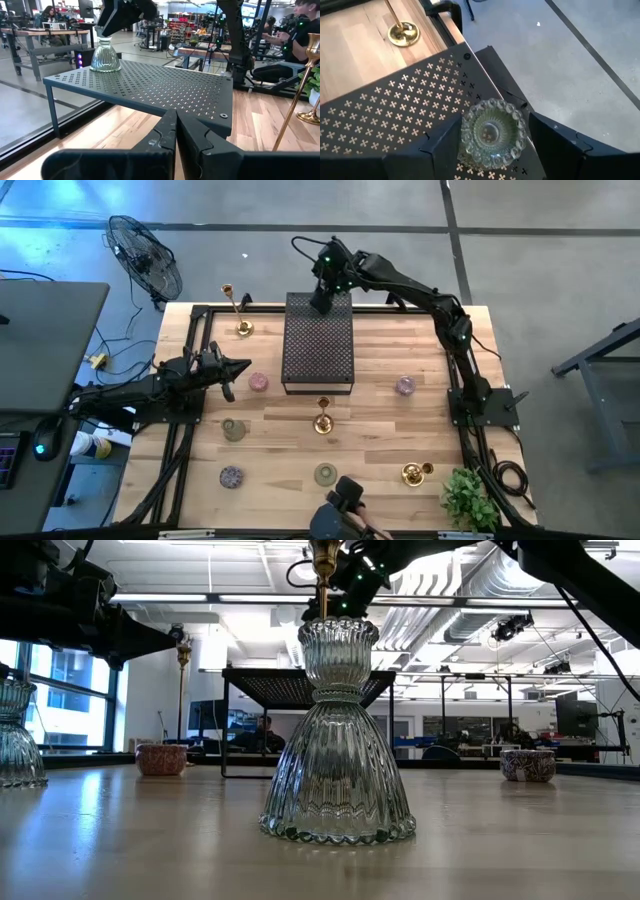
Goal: Pick & Place candle stick holders
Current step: Put the top green candle holder on the shelf, then put the top gold candle holder on the shelf
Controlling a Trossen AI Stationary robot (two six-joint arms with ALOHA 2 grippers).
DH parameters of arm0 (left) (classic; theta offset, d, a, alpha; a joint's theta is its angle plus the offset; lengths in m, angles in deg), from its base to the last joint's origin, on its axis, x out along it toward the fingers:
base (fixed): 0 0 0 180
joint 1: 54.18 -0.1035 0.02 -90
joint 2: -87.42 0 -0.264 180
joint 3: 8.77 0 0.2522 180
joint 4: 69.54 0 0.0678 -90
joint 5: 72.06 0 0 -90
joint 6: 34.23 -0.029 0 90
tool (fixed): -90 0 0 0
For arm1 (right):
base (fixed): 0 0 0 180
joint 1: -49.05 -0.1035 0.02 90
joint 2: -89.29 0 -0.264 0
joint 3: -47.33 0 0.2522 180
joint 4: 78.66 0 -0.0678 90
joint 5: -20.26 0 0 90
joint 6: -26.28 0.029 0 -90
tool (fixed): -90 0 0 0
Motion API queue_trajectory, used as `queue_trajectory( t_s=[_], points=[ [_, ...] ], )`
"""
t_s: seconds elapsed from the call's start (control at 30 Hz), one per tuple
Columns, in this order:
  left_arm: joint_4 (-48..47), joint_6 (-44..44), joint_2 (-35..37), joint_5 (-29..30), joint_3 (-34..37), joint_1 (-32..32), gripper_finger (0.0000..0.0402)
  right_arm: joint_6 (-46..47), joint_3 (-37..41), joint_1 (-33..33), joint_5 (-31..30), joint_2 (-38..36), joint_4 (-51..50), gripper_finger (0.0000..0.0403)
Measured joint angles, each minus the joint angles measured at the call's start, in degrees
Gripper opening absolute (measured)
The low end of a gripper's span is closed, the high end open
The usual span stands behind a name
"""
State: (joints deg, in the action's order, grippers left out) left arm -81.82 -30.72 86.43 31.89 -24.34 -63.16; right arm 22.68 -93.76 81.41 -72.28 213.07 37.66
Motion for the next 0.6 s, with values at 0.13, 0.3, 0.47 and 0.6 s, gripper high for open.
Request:
queue_trajectory(
  t_s=[0.13, 0.3, 0.47, 0.6],
  points=[
    [0.0, 0.0, 0.0, 0.0, 0.0, 0.0, 0.0003, 0.1, 0.0, 0.0, 2.0, 0.0, 1.6, 0.0221],
    [0.0, 0.0, 0.0, 0.0, 0.0, 0.0, 0.0003, -0.7, 0.0, 0.0, 2.1, -0.1, 3.5, 0.0221],
    [-0.2, -0.1, 0.0, 0.0, 0.0, 0.0, 0.0003, -2.8, 0.0, -0.3, 1.9, -2.9, 4.9, 0.0220],
    [-0.4, 0.3, 0.0, 0.1, 0.0, 0.0, 0.0003, -2.7, -0.1, -0.5, 1.3, -7.0, 0.4, 0.0205]
  ],
)
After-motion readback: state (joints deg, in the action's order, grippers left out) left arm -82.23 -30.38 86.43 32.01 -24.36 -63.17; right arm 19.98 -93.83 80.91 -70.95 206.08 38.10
